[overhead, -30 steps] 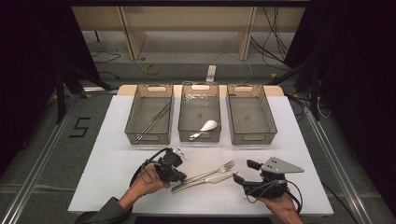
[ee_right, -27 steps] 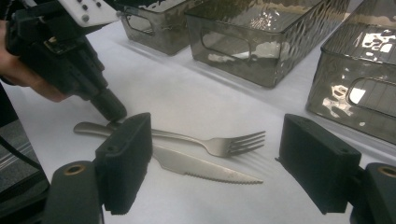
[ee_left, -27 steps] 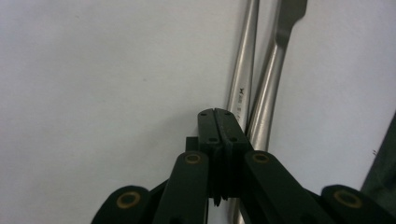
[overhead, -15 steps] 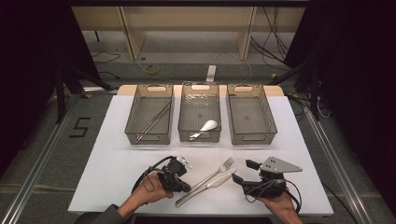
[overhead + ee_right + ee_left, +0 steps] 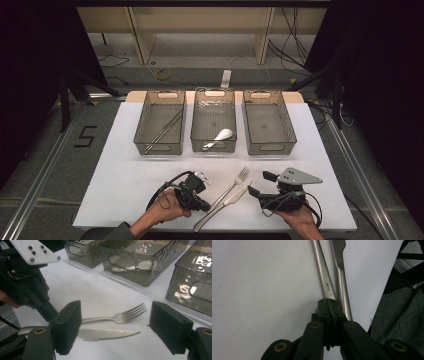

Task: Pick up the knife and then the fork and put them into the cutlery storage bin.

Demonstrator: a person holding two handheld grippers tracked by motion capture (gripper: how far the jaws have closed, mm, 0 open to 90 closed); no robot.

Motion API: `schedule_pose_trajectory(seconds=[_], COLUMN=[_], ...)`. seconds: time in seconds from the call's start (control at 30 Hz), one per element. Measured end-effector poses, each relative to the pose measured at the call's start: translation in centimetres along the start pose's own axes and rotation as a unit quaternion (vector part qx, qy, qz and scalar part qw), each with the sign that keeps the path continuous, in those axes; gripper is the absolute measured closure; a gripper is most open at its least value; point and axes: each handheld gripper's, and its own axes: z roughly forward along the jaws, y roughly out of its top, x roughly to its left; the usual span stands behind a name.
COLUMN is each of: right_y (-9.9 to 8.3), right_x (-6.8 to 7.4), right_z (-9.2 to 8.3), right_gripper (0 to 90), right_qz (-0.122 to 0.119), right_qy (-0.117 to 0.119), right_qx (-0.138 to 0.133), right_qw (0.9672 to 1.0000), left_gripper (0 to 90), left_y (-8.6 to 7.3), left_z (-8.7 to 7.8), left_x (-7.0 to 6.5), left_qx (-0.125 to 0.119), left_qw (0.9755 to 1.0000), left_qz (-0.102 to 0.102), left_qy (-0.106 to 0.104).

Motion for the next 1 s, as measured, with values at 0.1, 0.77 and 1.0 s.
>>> schedule_pose_trajectory(seconds=[0.1, 0.77, 1.0], right_y=[0.0, 0.0, 0.0], right_x=[0.0, -0.1, -0.1], right_z=[0.0, -0.1, -0.1], right_gripper=[26.5, 26.5, 26.5], right_qz=[0.000, 0.000, 0.000], right_qy=[0.000, 0.001, 0.001], right_qx=[-0.001, -0.003, -0.003], right_qw=[1.0000, 1.0000, 1.0000], left_gripper=[88.9, 45.6, 49.7], left_y=[0.2, -0.4, -0.4], left_z=[-0.1, -0.5, 0.3], left_x=[-0.2, -3.4, -4.1], left_qx=[0.007, 0.029, 0.036], left_qw=[0.9999, 0.9959, 0.9923], left_qz=[0.007, 0.044, 0.062], left_qy=[0.008, 0.074, 0.101])
